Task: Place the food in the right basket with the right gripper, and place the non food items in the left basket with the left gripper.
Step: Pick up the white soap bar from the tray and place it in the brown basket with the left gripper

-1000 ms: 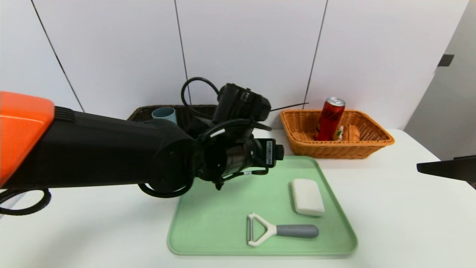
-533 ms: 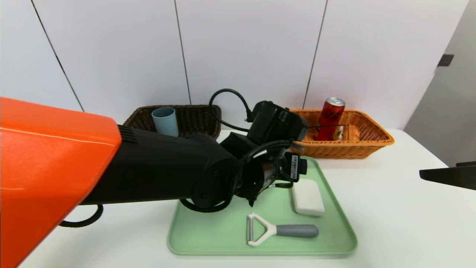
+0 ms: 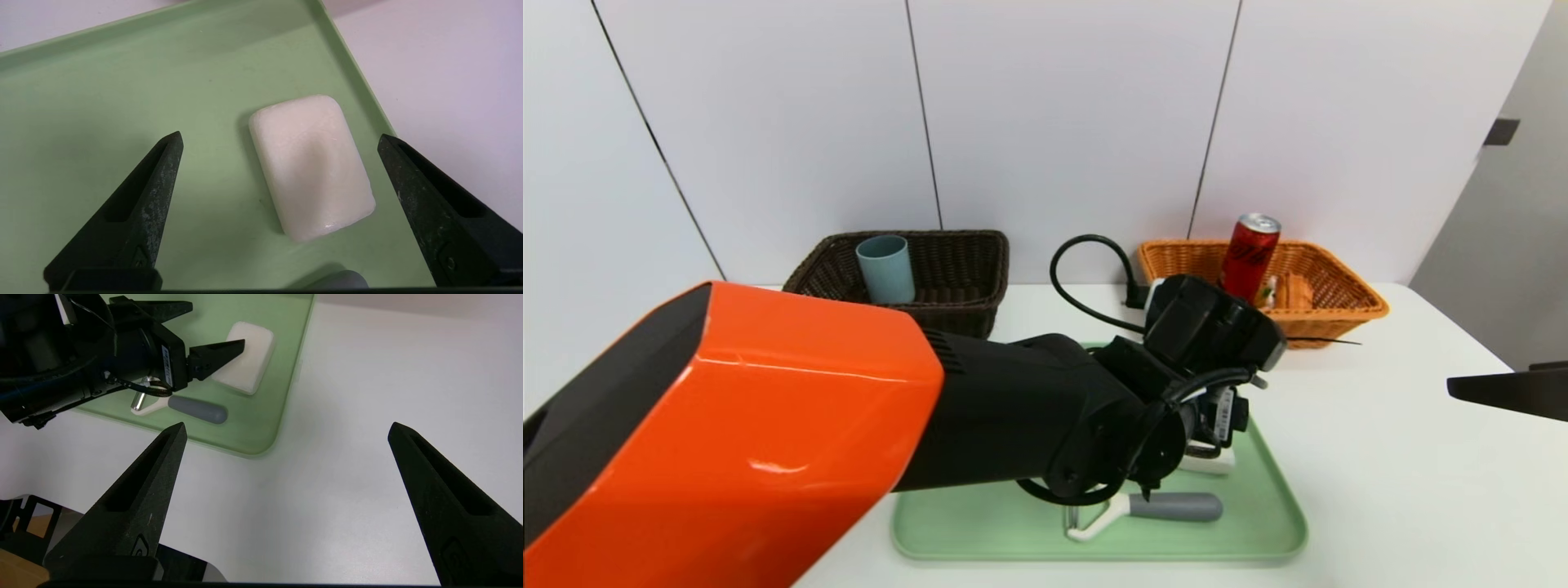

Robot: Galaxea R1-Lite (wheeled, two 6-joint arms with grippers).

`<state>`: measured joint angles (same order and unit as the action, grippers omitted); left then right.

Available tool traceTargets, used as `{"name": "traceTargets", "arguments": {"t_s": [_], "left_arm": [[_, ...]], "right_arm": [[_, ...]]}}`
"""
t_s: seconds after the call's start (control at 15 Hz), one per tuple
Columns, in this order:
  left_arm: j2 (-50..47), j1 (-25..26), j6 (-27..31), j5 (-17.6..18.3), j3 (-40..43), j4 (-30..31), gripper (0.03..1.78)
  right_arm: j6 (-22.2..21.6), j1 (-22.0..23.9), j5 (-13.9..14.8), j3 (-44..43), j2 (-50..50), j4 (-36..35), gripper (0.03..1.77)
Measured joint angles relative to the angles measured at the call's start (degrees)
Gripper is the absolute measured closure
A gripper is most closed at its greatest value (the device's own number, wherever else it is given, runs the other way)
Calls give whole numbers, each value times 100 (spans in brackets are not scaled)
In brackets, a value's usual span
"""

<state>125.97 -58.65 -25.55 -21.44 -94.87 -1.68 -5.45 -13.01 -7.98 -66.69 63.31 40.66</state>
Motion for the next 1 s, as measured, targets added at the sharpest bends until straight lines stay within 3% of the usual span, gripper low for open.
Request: {"name": "traceTargets", "arguments": {"t_s": [1.0], "left_arm": [[599,-138,-49,-40,-329,-16,12]], "right_arm": [[2,50,-24,157,-68,-9,10]]}}
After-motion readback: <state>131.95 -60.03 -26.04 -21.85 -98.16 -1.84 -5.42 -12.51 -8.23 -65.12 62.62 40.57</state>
